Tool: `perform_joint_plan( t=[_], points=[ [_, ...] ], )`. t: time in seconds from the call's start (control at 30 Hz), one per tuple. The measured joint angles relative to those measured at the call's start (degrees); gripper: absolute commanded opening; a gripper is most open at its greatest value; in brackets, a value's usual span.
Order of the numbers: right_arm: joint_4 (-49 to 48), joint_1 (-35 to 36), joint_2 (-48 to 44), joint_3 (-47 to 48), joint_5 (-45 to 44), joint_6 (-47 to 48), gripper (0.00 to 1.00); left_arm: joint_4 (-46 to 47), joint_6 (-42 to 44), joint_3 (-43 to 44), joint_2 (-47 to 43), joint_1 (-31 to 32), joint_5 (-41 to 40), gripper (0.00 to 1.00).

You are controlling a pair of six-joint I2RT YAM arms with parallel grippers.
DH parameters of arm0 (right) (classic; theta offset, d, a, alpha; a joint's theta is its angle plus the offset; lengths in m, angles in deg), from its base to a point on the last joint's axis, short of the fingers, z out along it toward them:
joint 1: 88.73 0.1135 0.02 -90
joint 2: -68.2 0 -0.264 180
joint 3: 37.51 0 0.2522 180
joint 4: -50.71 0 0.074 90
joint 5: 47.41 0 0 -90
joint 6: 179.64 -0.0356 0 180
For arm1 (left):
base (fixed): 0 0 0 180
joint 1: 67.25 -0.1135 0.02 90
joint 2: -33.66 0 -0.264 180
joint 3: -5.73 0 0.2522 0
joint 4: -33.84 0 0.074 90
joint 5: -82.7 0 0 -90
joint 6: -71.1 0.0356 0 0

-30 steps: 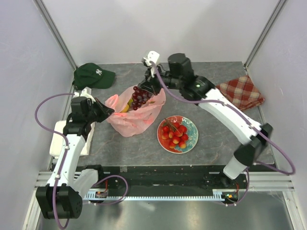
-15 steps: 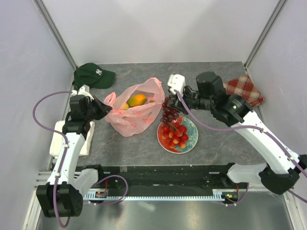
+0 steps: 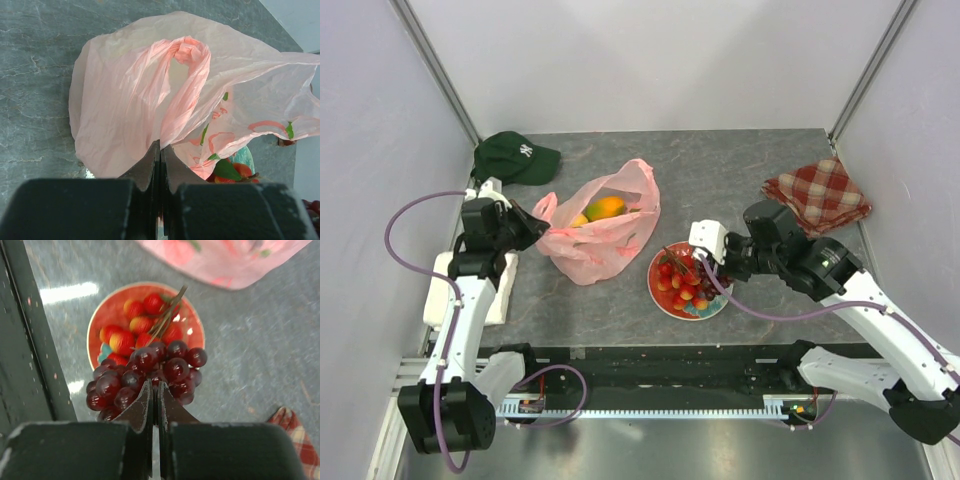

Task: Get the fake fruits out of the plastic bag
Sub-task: Place the fake fruit on the plate.

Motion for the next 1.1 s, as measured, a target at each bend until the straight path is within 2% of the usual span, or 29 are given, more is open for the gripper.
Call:
perform_joint_plan(
  t=[0.3, 0.47, 0.7, 0.9, 1.1],
  points=[
    [0.5, -1.1, -1.2, -10.4, -0.3, 4.3, 0.0, 0.0, 0.1, 0.6, 0.3, -1.9, 0.0, 0.04],
    [0.3, -2.1, -1.1, -11.2, 0.1, 5.7, 0.0, 0.0, 0.4, 0.6, 0.3, -3.0, 0.2, 0.04],
    [-1.8, -7.2, 1.7, -13.0, 1.0, 6.0, 0.0, -0.1, 0.5, 0.6, 0.3, -4.0, 0.5, 0.04],
    [-2.8, -11.7, 4.0, -13.1, 1.7, 5.1, 0.0, -0.2, 0.5, 0.7, 1.2, -4.2, 0.5, 0.04],
    [-6.5, -12.2, 7.3, -13.1, 2.8, 1.4, 0.0, -0.2, 0.4, 0.9, 1.7, -4.2, 0.5, 0.04]
  ],
)
